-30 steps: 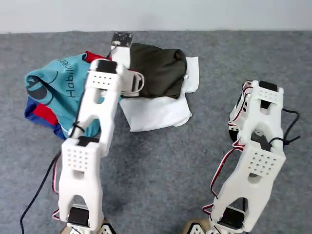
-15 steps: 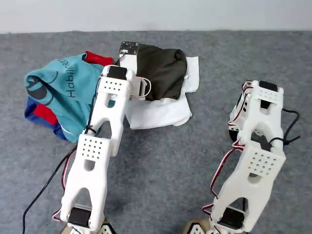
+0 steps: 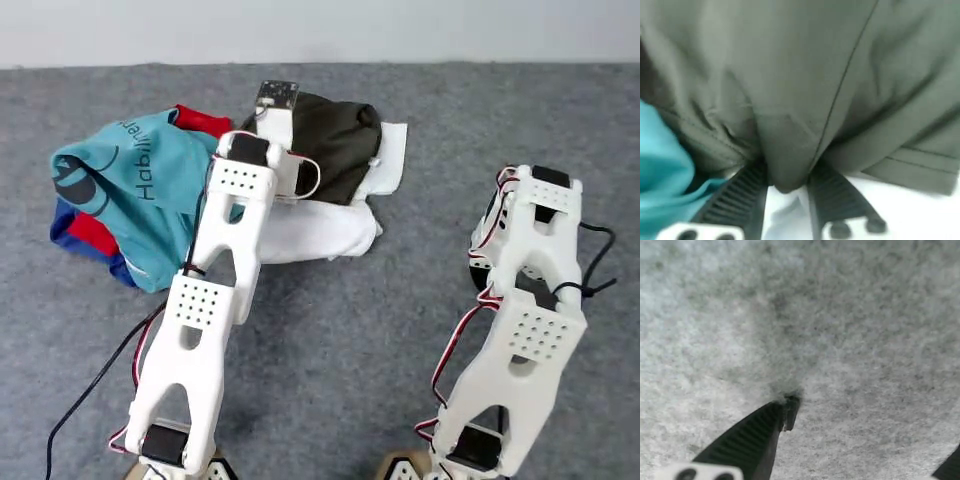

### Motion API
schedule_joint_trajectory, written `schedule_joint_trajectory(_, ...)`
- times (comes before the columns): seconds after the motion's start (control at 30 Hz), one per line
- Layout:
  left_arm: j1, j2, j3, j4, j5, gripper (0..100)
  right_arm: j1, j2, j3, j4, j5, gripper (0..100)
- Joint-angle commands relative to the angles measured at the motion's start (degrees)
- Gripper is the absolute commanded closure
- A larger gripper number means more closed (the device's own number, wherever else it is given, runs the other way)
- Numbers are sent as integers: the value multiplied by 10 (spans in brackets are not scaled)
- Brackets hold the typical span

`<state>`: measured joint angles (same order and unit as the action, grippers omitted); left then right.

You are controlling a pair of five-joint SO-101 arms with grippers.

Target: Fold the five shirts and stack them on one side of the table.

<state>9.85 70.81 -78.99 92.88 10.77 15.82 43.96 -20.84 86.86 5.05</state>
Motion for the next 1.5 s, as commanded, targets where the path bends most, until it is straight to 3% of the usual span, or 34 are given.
schedule_joint_trajectory(0.0, -7, -94, -70, 54, 4, 987, -22, 42, -4, -5, 6, 502)
schedule_joint_trajectory(0.27, -74, -271, -164, 76, 4, 987, -22, 42, -4, -5, 6, 502)
schedule_joint_trajectory(0.6, -269, -447, -162, 75, 4, 987, -22, 42, -4, -5, 6, 502)
schedule_joint_trajectory(0.73, -307, -440, -161, 76, 4, 987, -22, 42, -4, -5, 6, 502)
schedule_joint_trajectory(1.13, -318, -273, -150, 77, 5, 951, -22, 42, -4, -5, 6, 502)
schedule_joint_trajectory(1.3, -345, -267, -58, 77, 8, 832, -22, 42, -4, -5, 6, 502)
schedule_joint_trajectory(1.47, -381, -262, 52, 76, 5, 818, -22, 42, -4, -5, 6, 502)
